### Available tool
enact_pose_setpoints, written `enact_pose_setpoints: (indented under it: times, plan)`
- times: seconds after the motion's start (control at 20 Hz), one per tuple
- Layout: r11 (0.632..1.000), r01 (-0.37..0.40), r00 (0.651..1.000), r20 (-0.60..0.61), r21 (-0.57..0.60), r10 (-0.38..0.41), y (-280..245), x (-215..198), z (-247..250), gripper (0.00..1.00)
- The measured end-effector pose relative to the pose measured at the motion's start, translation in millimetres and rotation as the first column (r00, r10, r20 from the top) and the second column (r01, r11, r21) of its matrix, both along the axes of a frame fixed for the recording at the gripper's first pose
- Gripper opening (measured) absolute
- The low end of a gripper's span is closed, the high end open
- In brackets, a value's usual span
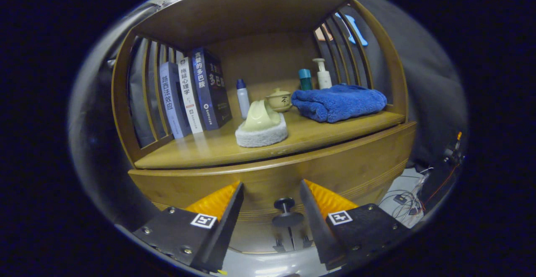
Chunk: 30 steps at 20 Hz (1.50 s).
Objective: Pull open the drawer, take out the items inside it, and place them on the countertop above the cabinet.
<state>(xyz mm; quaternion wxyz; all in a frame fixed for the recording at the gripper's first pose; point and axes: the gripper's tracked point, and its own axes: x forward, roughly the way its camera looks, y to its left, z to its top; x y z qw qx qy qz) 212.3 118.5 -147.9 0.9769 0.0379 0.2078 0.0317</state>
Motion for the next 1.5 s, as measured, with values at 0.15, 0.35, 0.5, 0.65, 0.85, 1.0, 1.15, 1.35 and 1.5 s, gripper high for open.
enact_pose_setpoints:
  times: [0.15, 0.35, 0.5, 0.65, 0.85, 1.0, 1.15, 1.35, 1.5]
  plan:
    - [1.0, -0.018, 1.0, 0.006, -0.002, 0.018, 0, 5, 1, 0.82]
    - [0.999, -0.038, 0.999, 0.0, 0.002, 0.038, 1, 7, -1, 0.82]
    - [0.998, -0.049, 0.999, -0.005, -0.035, 0.048, -1, 6, -1, 0.82]
    - [0.998, -0.036, 0.999, -0.016, -0.046, 0.035, -2, 6, 0, 0.82]
    - [0.991, -0.092, 0.996, -0.019, -0.092, 0.091, -8, -13, 24, 0.75]
    - [0.976, -0.166, 0.986, -0.037, -0.14, 0.162, -21, -34, 49, 0.75]
    - [0.931, -0.274, 0.962, -0.073, -0.243, 0.264, -36, -57, 63, 0.75]
    - [0.882, -0.349, 0.935, -0.056, -0.317, 0.35, -67, -73, 85, 0.75]
    - [0.863, -0.363, 0.93, -0.075, -0.351, 0.36, -111, -83, 86, 0.72]
